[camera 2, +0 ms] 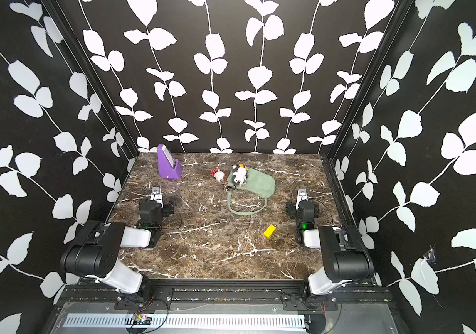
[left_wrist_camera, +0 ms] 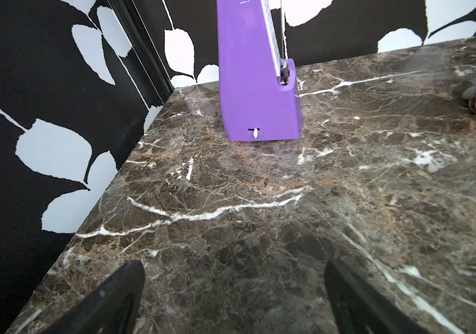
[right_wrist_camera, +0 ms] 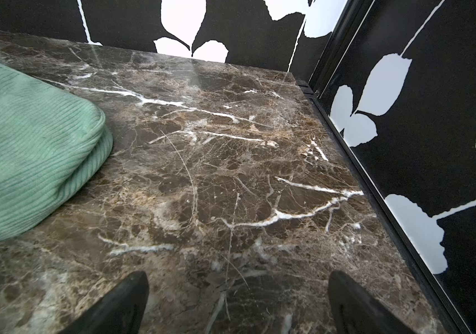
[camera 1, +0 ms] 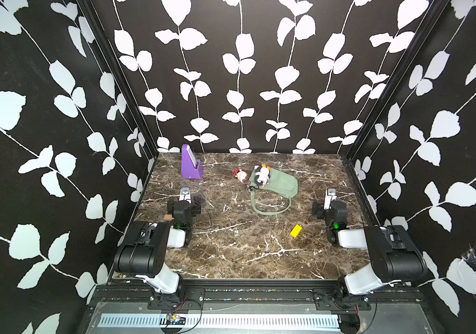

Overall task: Remove the decoration from the bag
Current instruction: Pick up the bag from the center of the board.

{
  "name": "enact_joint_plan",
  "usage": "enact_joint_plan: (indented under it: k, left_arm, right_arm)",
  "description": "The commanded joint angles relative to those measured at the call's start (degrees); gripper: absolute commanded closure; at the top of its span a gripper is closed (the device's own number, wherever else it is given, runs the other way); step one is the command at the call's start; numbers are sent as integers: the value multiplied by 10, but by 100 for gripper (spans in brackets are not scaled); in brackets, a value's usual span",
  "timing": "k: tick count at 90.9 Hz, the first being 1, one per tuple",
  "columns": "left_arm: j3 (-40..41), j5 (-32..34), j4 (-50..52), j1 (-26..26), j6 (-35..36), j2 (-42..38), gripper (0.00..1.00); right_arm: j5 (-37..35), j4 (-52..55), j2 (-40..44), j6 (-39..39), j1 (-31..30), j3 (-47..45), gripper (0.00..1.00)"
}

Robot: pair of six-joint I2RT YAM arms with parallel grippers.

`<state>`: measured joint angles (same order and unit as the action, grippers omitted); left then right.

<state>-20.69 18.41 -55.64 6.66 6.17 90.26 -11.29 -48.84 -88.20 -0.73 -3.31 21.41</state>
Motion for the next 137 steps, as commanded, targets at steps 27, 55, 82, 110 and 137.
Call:
enact_joint_plan:
  k: [27,55,82,110,137]
  left_arm:
    - [-8,-4,0,-3,-5,-5,1]
    - [-7,3,-9,-3,1,-11,1]
    - [-129,173,384,8,-197,-222,1]
    - [-260,-10,608,34,-309,-296,2]
    - [-326,-81,733,194,-300,-322,3]
  right_arm:
    - [6,-13,5,6,3,10,1]
    - [-3,25,27,10,5,25,1]
    - [-53,520,196,139,5,258,1]
    - [195,760,198,235,-2,408,10]
    - [125,792,193,278,-199,397,13]
